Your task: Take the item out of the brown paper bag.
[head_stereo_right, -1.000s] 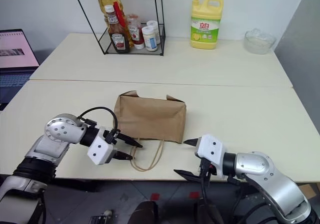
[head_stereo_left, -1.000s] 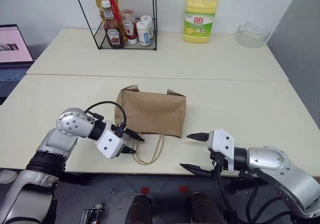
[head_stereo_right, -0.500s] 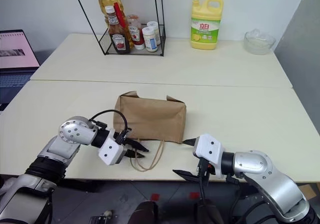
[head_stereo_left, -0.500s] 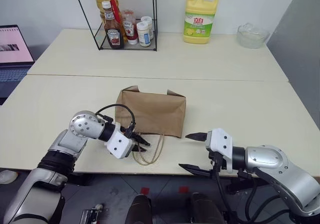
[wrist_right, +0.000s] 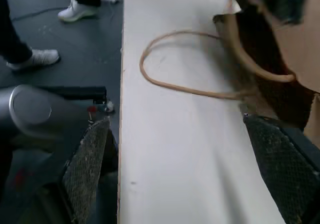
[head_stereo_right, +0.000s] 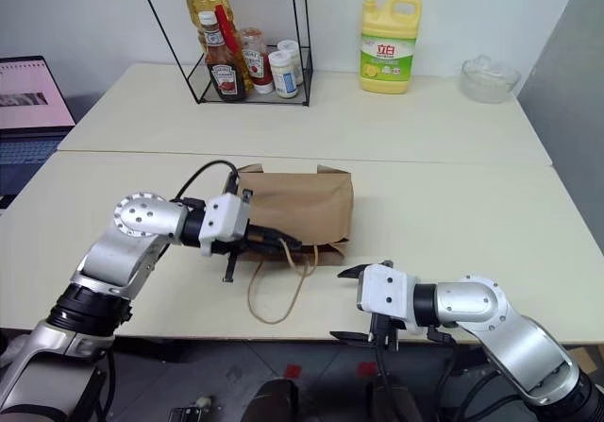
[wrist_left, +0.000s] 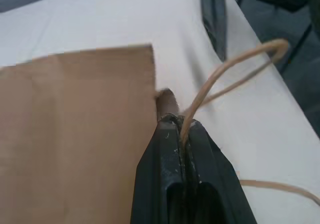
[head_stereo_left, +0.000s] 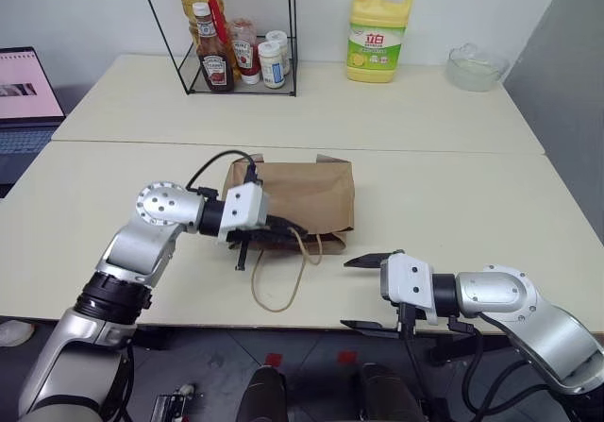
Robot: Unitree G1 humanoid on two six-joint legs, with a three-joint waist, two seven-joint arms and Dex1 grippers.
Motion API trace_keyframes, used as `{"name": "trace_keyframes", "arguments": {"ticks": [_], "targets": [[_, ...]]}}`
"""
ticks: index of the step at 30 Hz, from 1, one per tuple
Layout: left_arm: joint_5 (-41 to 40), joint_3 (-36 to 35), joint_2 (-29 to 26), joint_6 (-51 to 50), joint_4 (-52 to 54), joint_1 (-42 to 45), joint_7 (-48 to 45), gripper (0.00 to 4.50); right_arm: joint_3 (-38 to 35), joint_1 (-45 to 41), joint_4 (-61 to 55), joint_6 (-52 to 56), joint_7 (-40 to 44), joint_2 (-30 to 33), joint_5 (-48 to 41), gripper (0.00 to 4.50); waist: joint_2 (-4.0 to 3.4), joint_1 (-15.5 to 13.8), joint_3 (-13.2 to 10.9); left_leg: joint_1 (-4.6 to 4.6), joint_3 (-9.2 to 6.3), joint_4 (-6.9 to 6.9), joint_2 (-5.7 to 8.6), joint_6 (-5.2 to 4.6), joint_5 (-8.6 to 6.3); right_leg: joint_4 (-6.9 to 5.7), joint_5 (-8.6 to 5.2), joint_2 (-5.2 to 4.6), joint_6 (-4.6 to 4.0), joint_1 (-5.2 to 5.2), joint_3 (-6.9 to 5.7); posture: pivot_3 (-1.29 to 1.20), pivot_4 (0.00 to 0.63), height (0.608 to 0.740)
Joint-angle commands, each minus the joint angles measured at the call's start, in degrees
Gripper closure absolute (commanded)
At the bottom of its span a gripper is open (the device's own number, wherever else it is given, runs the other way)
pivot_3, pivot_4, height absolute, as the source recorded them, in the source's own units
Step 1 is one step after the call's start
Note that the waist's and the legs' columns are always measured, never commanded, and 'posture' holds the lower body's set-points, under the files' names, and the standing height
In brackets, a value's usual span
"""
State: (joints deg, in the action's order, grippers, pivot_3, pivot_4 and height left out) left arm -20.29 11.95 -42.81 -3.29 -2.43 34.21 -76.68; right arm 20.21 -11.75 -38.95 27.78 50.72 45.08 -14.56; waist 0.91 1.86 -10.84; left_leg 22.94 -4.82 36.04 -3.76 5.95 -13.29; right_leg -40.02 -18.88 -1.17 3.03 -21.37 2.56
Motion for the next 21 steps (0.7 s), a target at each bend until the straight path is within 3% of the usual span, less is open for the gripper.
{"name": "trace_keyframes", "arguments": {"ticks": [1,8,12,21], "targets": [[-1.33,-1.93,0.26,-3.25,1.69,0.93,0.35,4.48,2.15,-2.52,1.11,-4.77,2.57,0.01,3.21,0.0,0.0,0.13,0.0,-0.02,0.0,0.0,0.0,0.0,0.0,0.0,0.0,0.0,0.0,0.0,0.0,0.0,0.15,0.74],[-1.17,-2.7,0.67,-5.45,2.06,0.51,-0.49,4.48,9.4,-9.55,8.32,-13.85,4.47,-4.0,13.16,0.0,0.0,0.04,0.0,-0.02,0.0,-0.01,0.0,0.01,0.0,0.0,0.0,0.01,0.0,-0.01,0.01,0.0,0.15,0.74],[-1.84,-3.74,1.11,-7.15,1.32,1.15,-0.01,4.48,11.35,-13.6,13.49,-15.52,5.14,-8.85,14.41,0.0,0.0,0.04,0.0,-0.01,0.0,0.0,0.0,0.01,0.0,0.01,0.0,0.01,0.0,0.0,0.01,0.0,0.15,0.74],[-8.12,-8.46,2.64,-21.99,-0.14,7.08,3.61,4.48,13.33,-17.37,20.08,-17.29,5.36,-15.1,17.75,0.0,0.0,-0.01,0.0,0.0,-0.01,0.0,0.0,0.01,0.01,0.01,0.0,0.0,-0.01,-0.01,-0.01,0.0,0.15,0.74]]}}
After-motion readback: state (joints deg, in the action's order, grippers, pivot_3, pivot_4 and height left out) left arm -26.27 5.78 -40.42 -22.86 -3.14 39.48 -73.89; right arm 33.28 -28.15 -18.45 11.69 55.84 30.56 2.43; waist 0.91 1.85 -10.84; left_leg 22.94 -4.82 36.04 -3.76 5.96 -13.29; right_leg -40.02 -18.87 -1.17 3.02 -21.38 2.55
